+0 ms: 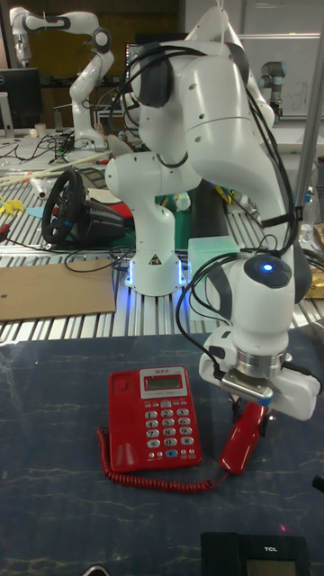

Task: Place the handset of the telephone on the corresponding phone cradle

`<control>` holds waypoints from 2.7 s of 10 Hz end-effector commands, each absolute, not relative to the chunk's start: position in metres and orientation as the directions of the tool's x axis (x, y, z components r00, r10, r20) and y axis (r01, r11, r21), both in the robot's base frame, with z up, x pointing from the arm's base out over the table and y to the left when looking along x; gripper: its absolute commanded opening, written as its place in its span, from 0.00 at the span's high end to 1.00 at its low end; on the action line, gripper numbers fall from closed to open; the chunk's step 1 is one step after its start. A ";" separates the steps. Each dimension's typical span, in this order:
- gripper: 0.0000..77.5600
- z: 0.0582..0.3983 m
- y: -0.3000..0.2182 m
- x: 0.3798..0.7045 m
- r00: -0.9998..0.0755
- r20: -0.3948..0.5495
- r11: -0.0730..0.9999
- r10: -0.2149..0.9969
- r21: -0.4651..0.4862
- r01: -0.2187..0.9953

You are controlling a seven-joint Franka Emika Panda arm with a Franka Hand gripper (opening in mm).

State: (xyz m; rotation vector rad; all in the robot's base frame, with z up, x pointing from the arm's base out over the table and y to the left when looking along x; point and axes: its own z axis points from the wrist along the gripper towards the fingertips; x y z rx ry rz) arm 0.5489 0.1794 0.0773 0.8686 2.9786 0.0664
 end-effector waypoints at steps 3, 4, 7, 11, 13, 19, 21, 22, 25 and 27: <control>0.98 0.120 0.171 0.543 -0.862 -0.008 0.862 0.506 0.029 0.506; 0.98 0.122 0.170 0.543 -0.864 -0.008 0.864 0.503 0.028 0.502; 0.98 0.138 0.165 0.550 -0.898 0.003 0.898 0.440 0.029 0.439; 0.98 0.152 0.145 0.555 -0.941 0.014 0.940 0.338 0.038 0.338; 0.98 0.155 0.140 0.555 -0.955 0.013 0.954 0.296 0.038 0.297; 0.98 0.159 0.113 0.568 -0.979 0.014 0.978 0.203 0.039 0.203; 0.98 0.159 0.106 0.572 -0.980 0.020 0.979 0.197 0.038 0.198; 0.98 0.160 0.100 0.576 -0.981 0.022 0.980 0.193 0.038 0.194; 0.98 0.162 0.090 0.577 -0.983 0.026 0.982 0.182 0.040 0.183; 0.98 0.162 0.089 0.577 -0.985 0.028 0.984 0.172 0.043 0.173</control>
